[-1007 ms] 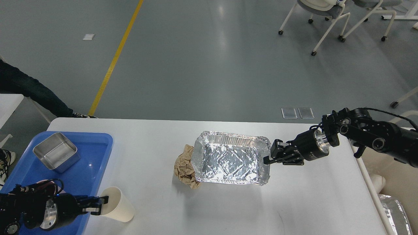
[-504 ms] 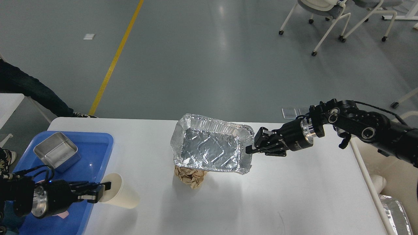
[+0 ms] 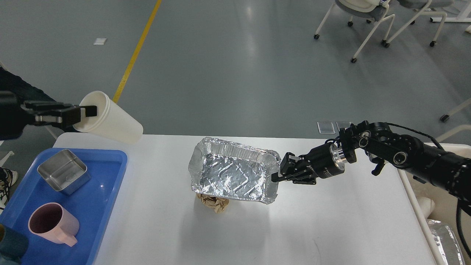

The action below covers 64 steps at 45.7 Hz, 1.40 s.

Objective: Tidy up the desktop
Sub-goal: 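Lift the paper cup with the left gripper and tip it over the foil tray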

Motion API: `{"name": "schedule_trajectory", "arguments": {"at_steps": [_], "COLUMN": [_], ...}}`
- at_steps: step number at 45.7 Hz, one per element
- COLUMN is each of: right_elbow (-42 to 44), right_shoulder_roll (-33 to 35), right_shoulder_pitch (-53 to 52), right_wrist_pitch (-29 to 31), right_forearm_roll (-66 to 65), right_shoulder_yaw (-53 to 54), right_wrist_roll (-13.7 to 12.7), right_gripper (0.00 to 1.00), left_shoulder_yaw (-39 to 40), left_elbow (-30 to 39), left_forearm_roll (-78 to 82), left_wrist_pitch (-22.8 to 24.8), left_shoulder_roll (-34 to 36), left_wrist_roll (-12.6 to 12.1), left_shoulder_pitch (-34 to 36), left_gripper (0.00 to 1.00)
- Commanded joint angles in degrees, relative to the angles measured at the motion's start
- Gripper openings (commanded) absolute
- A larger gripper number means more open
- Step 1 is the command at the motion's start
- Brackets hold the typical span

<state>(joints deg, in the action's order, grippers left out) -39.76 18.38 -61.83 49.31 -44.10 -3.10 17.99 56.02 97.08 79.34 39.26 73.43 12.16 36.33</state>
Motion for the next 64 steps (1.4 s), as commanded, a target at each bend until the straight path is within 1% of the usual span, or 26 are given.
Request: {"name": "schedule_trajectory", "arguments": {"at_steps": [1,4,9,13,17,22,26,28,34,39,45,57,64], "right_elbow": [-0.14,-0.23,-0.31,-0.4,-0.4,-0.32,-0.4,-0.4,-0.49,-0.75,-0.67,-0.75,-0.75], "right_shoulder_roll": [-0.1,-0.1,-0.1,-0.1,-0.1,-0.1,-0.1,-0.19,-0.81,-0.46,-0.28,-0.37,-0.45], "right_shoulder_pitch": [0.04,-0.04,0.04,0.13,0.13,0.04,-0.22,-0.31,-0.48,-0.48,-0.4,-0.48,-0.48], "right_wrist_pitch": [-0.01,-0.01,-0.1,-0.1,-0.1,-0.18,-0.27,-0.27,-0.27,-0.18,-0.27,-0.27,-0.27], "right_forearm_roll": [-0.2,-0.2,-0.38,-0.46,-0.46,-0.46,-0.46,-0.46,-0.46,-0.46,-0.55,-0.46,-0.46], "right_shoulder_yaw": [-0.06,-0.06,-0.06,-0.06,-0.15,-0.06,-0.06,-0.06,-0.06,-0.06,-0.06,-0.06,-0.06], "right_wrist_roll": [0.03,0.03,0.03,0.11,0.11,0.11,0.11,0.11,0.2,0.29,0.38,0.38,0.38], "right_gripper": [0.0,0.0,0.0,0.0,0.0,0.0,0.0,0.0,0.0,0.0,0.0,0.0,0.0], "left_shoulder_yaw": [1.72,1.37,-0.12,-2.32,-5.04,-9.61,-13.91,-15.58,-19.28,-20.69,-22.36,-24.38,-24.38], "left_elbow": [-0.4,-0.92,-1.1,-1.19,-1.71,-3.65,-5.23,-6.19,-9.8,-12.43,-13.84,-14.29,-14.72], "left_forearm_roll": [-0.15,-0.06,0.56,0.91,2.22,3.45,7.49,9.42,14.35,18.04,21.12,24.81,27.18], "left_wrist_pitch": [7.66,9.51,10.04,10.04,10.04,9.96,9.87,9.95,9.87,9.69,9.6,9.43,8.29], "left_shoulder_roll": [-3.81,-6.88,-11.46,-13.74,-16.99,-24.02,-30.78,-34.12,-42.22,-46.35,-50.75,-51.63,-52.68], "left_wrist_roll": [-3.01,-5.12,-7.15,-8.38,-8.91,-9.43,-11.54,-12.16,-12.34,-12.42,-12.42,-12.6,-12.43], "left_shoulder_pitch": [7.61,9.2,9.64,10.34,12.97,17.02,20.09,21.15,21.77,21.33,21.07,20.89,19.93], "left_gripper": [0.0,0.0,0.0,0.0,0.0,0.0,0.01,0.01,0.01,0.01,0.01,0.03,0.08]}}
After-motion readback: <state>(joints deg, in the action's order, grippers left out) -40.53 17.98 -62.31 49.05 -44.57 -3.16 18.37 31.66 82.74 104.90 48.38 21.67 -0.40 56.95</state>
